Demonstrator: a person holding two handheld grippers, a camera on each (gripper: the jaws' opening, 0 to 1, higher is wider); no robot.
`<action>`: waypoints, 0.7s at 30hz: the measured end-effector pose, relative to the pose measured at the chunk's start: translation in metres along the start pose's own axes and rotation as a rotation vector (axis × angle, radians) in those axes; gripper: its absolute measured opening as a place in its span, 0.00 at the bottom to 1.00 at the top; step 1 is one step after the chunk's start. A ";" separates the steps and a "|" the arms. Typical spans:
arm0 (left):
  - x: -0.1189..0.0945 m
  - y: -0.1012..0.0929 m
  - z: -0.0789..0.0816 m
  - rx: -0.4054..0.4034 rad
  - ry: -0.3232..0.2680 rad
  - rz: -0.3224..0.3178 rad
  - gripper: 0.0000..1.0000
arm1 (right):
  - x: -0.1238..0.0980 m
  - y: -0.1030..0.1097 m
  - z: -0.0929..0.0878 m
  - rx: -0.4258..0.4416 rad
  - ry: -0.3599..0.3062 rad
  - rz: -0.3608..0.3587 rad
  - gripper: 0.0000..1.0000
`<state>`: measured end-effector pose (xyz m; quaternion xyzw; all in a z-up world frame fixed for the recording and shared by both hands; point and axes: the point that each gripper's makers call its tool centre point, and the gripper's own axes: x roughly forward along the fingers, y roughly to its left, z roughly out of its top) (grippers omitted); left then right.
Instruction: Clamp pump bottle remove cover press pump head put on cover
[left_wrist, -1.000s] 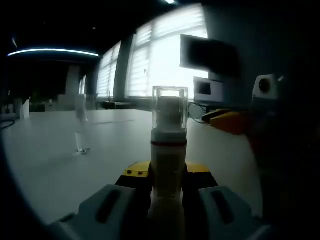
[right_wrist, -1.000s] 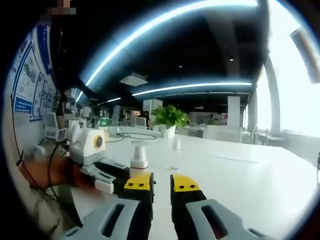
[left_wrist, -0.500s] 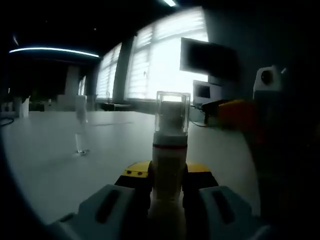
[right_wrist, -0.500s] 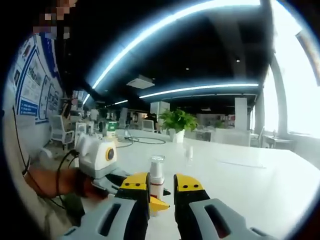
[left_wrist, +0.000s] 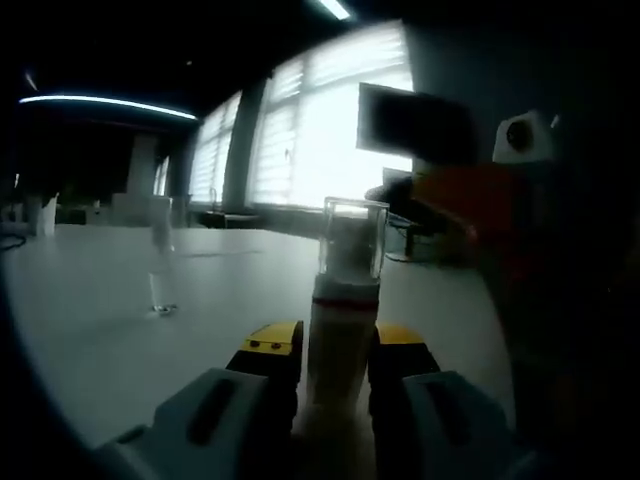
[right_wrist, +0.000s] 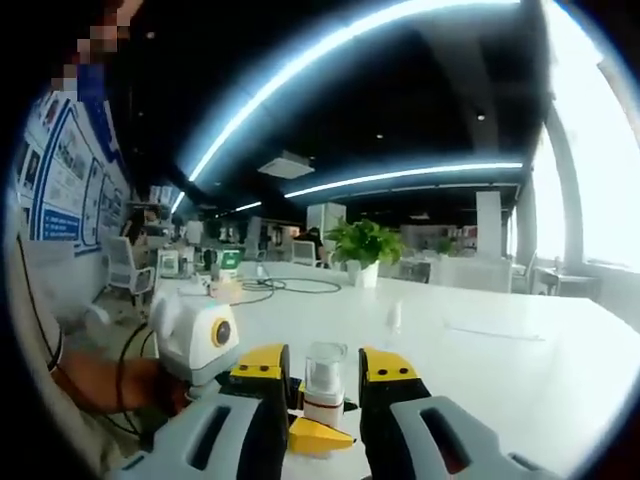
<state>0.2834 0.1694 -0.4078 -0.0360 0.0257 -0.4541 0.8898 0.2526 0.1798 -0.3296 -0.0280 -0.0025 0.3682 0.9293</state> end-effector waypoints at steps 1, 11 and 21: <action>0.000 0.001 0.000 -0.003 -0.001 0.000 0.18 | 0.001 0.001 0.000 -0.008 0.004 0.002 0.23; -0.001 -0.002 0.004 0.023 -0.023 -0.010 0.19 | 0.010 0.004 -0.005 -0.011 0.035 -0.007 0.25; -0.001 -0.006 0.005 0.028 -0.024 -0.017 0.14 | 0.018 0.002 -0.009 -0.015 0.061 -0.022 0.25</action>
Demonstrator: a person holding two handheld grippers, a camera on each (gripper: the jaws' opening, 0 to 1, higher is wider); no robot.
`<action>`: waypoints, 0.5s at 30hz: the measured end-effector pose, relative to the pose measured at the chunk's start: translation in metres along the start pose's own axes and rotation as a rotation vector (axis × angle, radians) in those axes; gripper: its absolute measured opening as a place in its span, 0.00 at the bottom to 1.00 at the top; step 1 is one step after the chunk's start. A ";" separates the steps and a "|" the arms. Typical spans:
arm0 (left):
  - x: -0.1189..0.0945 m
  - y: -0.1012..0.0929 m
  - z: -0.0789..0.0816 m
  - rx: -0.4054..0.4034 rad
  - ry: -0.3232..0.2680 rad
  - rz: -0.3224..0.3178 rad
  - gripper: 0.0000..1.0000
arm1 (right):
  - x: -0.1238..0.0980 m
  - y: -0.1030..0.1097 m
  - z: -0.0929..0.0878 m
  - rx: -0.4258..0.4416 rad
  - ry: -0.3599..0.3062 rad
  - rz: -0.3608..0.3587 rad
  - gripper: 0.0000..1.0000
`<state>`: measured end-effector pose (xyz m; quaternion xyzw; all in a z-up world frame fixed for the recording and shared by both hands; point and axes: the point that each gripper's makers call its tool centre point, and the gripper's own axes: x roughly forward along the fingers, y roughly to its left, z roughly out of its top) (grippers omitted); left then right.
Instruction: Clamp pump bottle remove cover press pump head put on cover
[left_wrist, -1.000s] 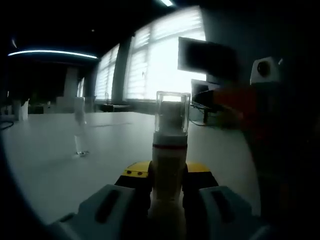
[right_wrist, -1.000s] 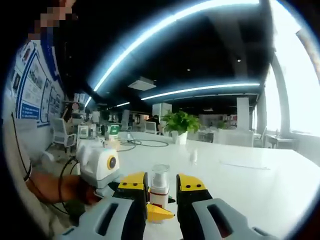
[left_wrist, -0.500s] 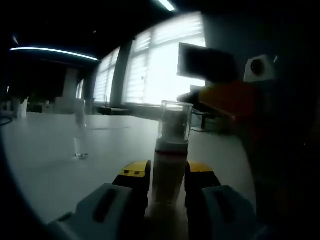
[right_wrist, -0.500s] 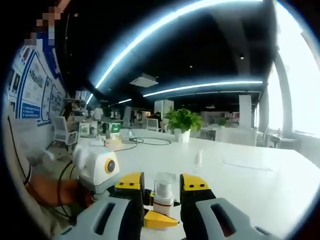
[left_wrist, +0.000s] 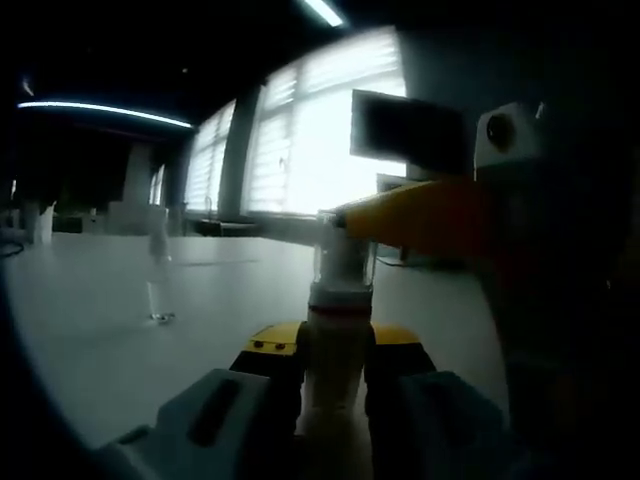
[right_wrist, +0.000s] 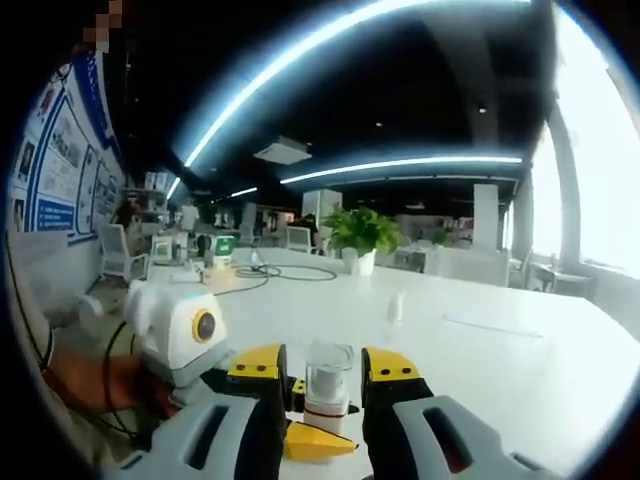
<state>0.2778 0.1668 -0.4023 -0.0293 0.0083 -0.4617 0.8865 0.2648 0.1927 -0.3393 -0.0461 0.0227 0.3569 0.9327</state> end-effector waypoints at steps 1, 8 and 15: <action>0.000 0.000 0.000 -0.001 0.000 -0.002 0.14 | 0.001 -0.001 -0.001 0.001 0.005 -0.003 0.25; 0.000 -0.001 0.001 0.009 -0.001 0.000 0.13 | 0.005 -0.001 -0.004 0.001 0.021 -0.005 0.24; 0.000 -0.004 0.000 0.021 0.000 -0.001 0.13 | 0.008 -0.001 -0.008 0.007 0.041 -0.007 0.22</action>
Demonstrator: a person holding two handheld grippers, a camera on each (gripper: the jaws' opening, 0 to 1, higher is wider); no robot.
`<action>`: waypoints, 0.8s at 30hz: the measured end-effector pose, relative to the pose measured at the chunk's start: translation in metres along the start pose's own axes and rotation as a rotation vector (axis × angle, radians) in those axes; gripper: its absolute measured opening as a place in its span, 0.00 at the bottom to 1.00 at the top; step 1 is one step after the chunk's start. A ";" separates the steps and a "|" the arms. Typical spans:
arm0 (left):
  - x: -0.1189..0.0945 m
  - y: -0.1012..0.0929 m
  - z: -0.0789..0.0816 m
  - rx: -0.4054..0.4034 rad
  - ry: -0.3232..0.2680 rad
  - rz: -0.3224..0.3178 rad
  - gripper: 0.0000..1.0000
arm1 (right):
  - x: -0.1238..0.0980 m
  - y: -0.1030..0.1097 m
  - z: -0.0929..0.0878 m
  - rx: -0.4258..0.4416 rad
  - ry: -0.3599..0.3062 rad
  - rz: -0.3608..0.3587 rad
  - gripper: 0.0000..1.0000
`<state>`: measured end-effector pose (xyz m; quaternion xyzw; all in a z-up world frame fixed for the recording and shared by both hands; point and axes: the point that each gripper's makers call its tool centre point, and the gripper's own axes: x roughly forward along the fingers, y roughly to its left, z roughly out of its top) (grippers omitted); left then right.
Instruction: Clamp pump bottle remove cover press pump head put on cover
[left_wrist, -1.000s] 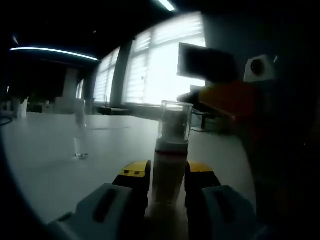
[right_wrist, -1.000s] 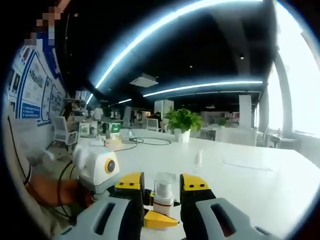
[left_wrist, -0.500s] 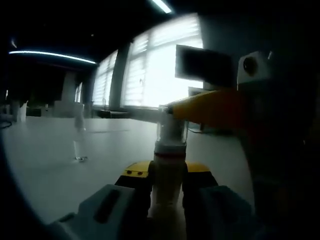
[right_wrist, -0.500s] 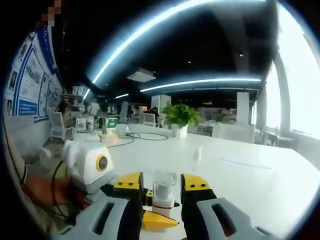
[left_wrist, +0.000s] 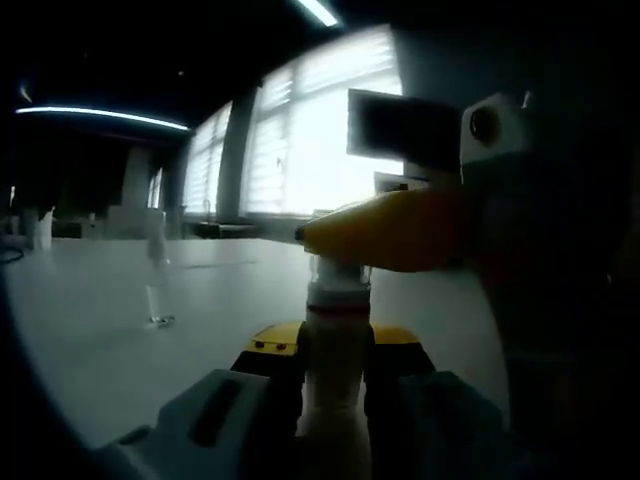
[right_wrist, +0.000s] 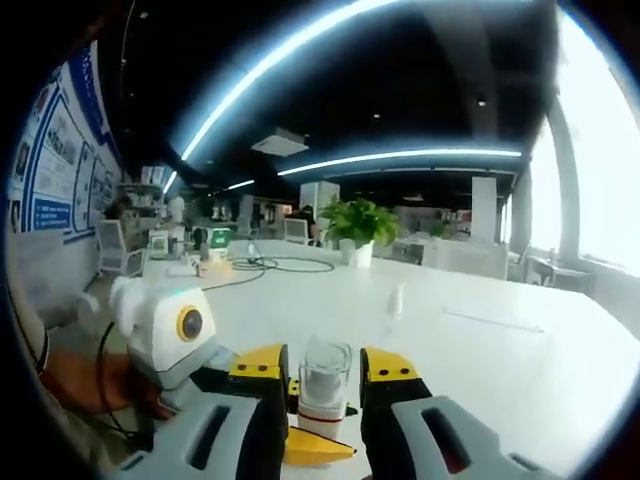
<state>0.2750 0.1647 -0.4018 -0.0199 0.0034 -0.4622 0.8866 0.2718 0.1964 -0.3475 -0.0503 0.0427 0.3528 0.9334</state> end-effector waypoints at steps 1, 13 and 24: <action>0.000 0.000 0.000 0.002 0.000 0.000 0.13 | 0.001 0.000 -0.002 0.002 0.007 -0.001 0.20; 0.000 0.000 0.000 0.012 0.001 -0.001 0.13 | -0.001 0.001 -0.001 -0.022 0.003 -0.007 0.16; 0.000 0.001 0.000 0.015 0.000 -0.001 0.13 | -0.003 0.001 0.010 -0.006 -0.030 -0.005 0.16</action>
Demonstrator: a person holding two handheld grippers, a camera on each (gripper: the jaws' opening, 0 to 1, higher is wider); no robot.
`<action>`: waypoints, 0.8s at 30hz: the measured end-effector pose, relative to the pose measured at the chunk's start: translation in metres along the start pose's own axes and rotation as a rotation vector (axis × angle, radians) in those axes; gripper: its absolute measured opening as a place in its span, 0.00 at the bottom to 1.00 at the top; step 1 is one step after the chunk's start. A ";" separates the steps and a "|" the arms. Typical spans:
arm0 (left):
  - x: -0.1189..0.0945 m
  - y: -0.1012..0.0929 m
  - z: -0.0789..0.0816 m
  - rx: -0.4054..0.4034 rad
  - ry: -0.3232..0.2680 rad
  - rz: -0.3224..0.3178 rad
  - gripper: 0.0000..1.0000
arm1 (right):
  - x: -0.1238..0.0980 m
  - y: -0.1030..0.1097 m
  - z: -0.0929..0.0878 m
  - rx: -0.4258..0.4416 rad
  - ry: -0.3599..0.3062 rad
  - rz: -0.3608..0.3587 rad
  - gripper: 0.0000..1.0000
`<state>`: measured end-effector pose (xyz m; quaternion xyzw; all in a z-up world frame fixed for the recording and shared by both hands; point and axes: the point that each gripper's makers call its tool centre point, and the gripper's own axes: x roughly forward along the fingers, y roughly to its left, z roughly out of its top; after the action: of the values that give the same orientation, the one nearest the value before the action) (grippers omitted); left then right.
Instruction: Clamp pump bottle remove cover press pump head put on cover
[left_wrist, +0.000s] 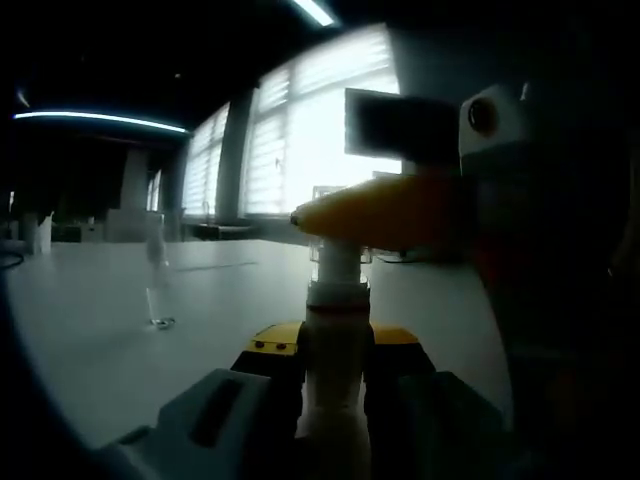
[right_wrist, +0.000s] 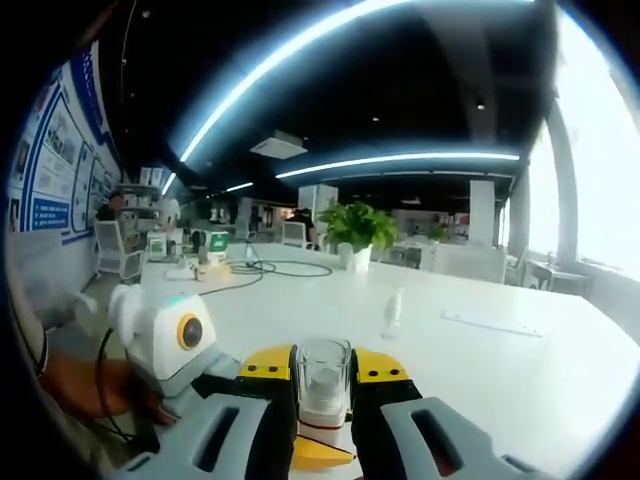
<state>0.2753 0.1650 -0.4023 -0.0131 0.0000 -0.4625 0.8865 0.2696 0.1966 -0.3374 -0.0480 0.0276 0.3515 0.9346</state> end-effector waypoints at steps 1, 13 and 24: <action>0.000 0.000 0.000 -0.001 0.000 0.000 0.13 | 0.000 0.000 0.001 0.002 -0.003 -0.002 0.16; 0.000 0.001 0.000 -0.003 -0.001 0.000 0.13 | -0.007 -0.005 0.022 -0.006 -0.051 -0.020 0.16; 0.001 0.002 -0.001 -0.003 -0.001 0.001 0.13 | -0.020 -0.033 0.028 -0.002 -0.075 -0.088 0.16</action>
<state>0.2773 0.1658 -0.4031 -0.0146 0.0001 -0.4622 0.8867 0.2767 0.1623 -0.3057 -0.0369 -0.0101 0.3116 0.9495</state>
